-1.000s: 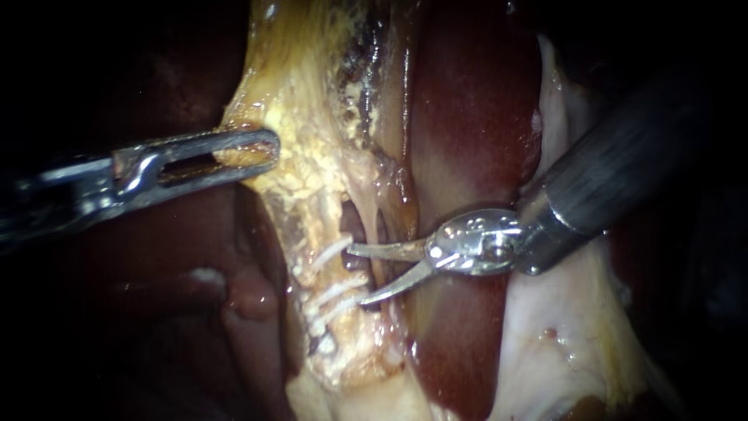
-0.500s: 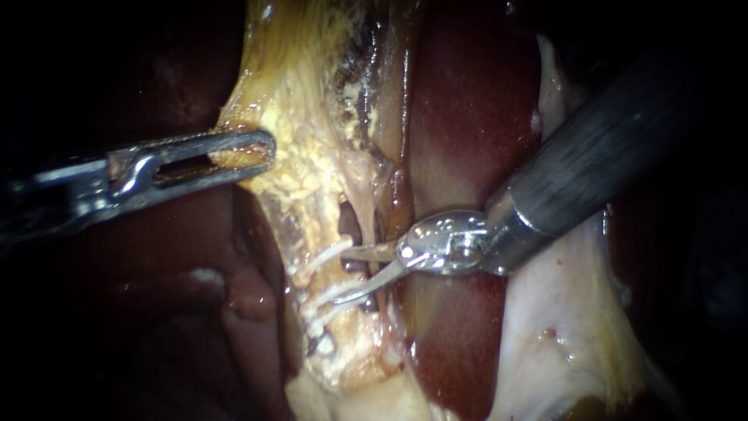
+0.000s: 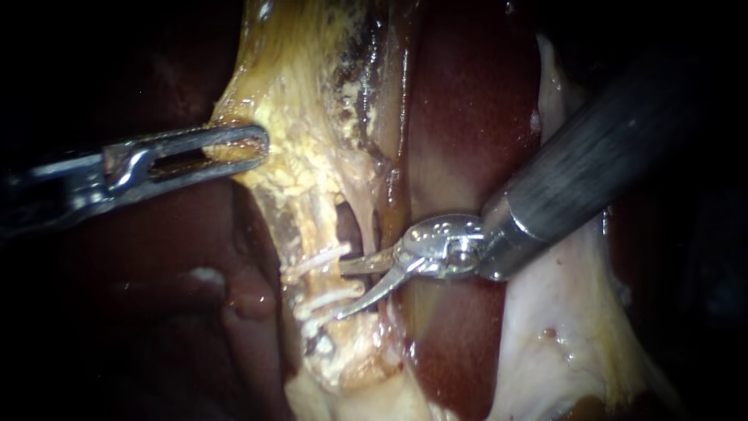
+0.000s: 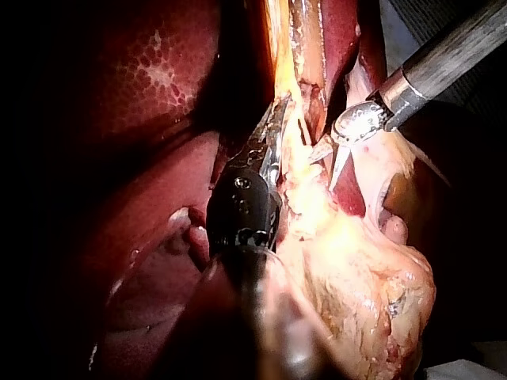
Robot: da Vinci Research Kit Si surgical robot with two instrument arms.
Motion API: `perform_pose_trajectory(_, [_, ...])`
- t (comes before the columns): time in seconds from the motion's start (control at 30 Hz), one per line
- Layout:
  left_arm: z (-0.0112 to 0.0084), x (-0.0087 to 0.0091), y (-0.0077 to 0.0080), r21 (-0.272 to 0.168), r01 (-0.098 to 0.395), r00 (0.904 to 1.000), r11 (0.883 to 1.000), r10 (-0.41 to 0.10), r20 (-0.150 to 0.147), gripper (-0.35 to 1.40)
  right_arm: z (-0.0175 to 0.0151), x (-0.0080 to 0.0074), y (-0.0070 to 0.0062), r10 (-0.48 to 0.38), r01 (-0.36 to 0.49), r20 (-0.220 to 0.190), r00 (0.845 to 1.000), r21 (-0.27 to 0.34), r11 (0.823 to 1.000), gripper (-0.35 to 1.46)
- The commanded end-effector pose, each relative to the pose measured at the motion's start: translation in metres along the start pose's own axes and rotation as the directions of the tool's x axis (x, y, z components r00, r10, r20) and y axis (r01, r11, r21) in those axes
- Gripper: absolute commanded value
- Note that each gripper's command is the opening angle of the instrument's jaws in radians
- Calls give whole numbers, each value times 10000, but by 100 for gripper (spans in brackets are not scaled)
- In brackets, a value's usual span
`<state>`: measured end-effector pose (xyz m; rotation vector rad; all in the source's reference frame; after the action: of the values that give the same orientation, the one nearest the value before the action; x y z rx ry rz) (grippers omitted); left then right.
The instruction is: Go to the cutting position left tube
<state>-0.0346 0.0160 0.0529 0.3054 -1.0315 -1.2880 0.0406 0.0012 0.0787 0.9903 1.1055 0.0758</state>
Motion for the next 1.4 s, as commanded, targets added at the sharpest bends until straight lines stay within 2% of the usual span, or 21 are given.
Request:
perform_pose_trajectory(0.03, [1,0,0,10,7,10000,10000,-7,-7,-35,4,0,2,43,-43,-3,10000,37,10000,127])
perform_pose_trajectory(0.2, [1,0,-1,4,8,10000,10000,-8,-3,-35,17,0,7,176,-163,-329,9993,416,9990,127])
perform_pose_trajectory(0.43, [4,0,1,-24,9,10000,10000,-9,9,-35,22,5,6,129,-51,-763,9970,1014,9948,127])
perform_pose_trajectory(0.77, [11,1,10,-88,5,10000,10000,-5,40,-35,33,15,6,223,-59,-1211,9924,1347,9909,123])
perform_pose_trajectory(1.03, [15,1,10,-102,5,10000,9999,-5,51,-35,45,24,15,405,-224,-1283,9909,1391,9900,122])
perform_pose_trajectory(1.4, [19,0,19,-155,4,10000,9999,-3,73,-35,48,26,17,597,-390,-1305,9897,1560,9870,120])
